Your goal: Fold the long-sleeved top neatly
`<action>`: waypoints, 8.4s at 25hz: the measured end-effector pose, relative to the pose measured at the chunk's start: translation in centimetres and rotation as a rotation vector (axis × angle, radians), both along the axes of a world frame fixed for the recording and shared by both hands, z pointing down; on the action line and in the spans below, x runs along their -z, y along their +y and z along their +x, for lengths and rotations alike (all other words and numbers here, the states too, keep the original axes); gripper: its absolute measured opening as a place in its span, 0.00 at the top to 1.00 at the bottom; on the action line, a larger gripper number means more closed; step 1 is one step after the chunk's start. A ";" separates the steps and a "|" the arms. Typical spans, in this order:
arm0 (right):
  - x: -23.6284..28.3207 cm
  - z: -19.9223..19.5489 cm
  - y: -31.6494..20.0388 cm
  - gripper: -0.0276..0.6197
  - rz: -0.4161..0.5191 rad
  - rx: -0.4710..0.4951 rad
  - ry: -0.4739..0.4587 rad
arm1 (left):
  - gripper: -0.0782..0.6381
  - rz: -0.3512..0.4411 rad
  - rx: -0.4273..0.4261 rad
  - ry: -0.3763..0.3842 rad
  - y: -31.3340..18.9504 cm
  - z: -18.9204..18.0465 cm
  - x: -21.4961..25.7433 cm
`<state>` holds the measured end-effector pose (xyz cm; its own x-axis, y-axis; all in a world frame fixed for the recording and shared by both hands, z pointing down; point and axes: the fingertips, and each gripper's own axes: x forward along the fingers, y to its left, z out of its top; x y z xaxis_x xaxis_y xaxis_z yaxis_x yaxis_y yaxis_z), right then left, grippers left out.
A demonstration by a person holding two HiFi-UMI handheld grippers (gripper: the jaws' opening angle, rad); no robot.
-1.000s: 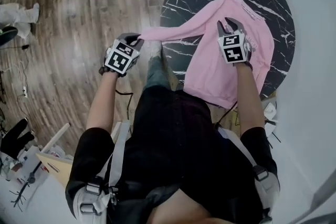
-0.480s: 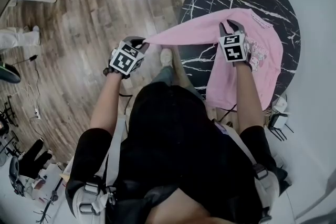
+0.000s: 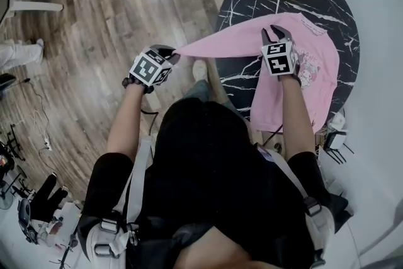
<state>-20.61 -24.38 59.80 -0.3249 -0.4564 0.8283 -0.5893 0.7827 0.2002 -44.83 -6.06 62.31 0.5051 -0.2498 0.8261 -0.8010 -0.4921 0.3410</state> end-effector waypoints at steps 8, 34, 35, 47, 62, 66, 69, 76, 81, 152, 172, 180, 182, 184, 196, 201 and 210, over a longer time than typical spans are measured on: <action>0.5 3.0 0.3 0.78 0.007 -0.045 -0.009 | 0.84 -0.037 0.009 0.093 0.2 2.3 0.4; 3.7 33.8 13.0 0.78 0.037 -0.356 -0.051 | 0.84 0.071 -0.243 0.109 -8.4 34.0 7.8; 3.8 34.5 13.3 0.78 0.039 -0.365 -0.056 | 0.84 0.075 -0.252 0.099 -8.7 35.2 7.8; 3.7 39.7 15.2 0.78 0.043 -0.469 -0.126 | 0.84 0.071 -0.330 0.049 -12.8 45.7 7.0; 2.1 45.0 17.9 0.78 0.007 -0.609 -0.174 | 0.84 0.028 -0.399 0.030 -16.5 57.4 3.9; 1.9 46.1 17.9 0.78 0.004 -0.625 -0.172 | 0.84 0.023 -0.351 0.058 -17.4 58.8 3.4; 1.6 46.6 18.0 0.78 -0.008 -0.627 -0.166 | 0.69 -0.006 -0.282 0.162 -18.0 60.1 4.0; 1.1 46.6 17.7 0.78 -0.024 -0.588 -0.167 | 0.50 -0.007 -0.258 0.282 -17.5 61.0 5.9; 1.4 46.5 17.1 0.78 -0.011 -0.546 -0.177 | 0.50 0.051 -0.270 0.222 -17.1 59.6 6.2; -1.7 37.6 34.0 0.80 -0.024 -0.576 -0.101 | 0.71 0.100 -0.014 -0.116 13.1 31.3 0.5; -5.1 54.0 30.4 0.63 -0.216 -0.812 -0.502 | 0.73 0.041 -0.138 -0.057 8.8 51.6 2.5; -7.1 53.6 29.5 0.58 -0.424 -0.592 -0.691 | 0.73 -0.003 -0.081 -0.104 8.1 54.2 2.2; -7.4 53.6 29.3 0.55 -0.468 -0.528 -0.716 | 0.73 -0.013 -0.067 -0.107 8.1 54.8 2.2; -7.5 53.4 29.1 0.55 -0.503 -0.455 -0.723 | 0.73 -0.016 -0.054 -0.123 7.9 55.1 2.1; -6.9 52.6 29.3 0.80 -0.630 -0.120 -0.620 | 0.74 -0.047 0.033 -0.153 8.5 55.0 1.8; -4.5 56.3 27.2 0.91 -0.557 -0.158 -0.594 | 0.74 -0.031 0.038 -0.134 7.2 55.6 2.0; -0.3 66.5 17.7 0.91 -0.258 -0.365 -0.344 | 0.75 -0.026 0.026 -0.086 5.2 56.9 2.0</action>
<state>45.87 -6.64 60.10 -0.4549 -0.3869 0.8021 -0.8288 0.5136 -0.2223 12.10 -0.85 60.28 0.4253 -0.2398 0.8727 -0.8404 -0.4625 0.2825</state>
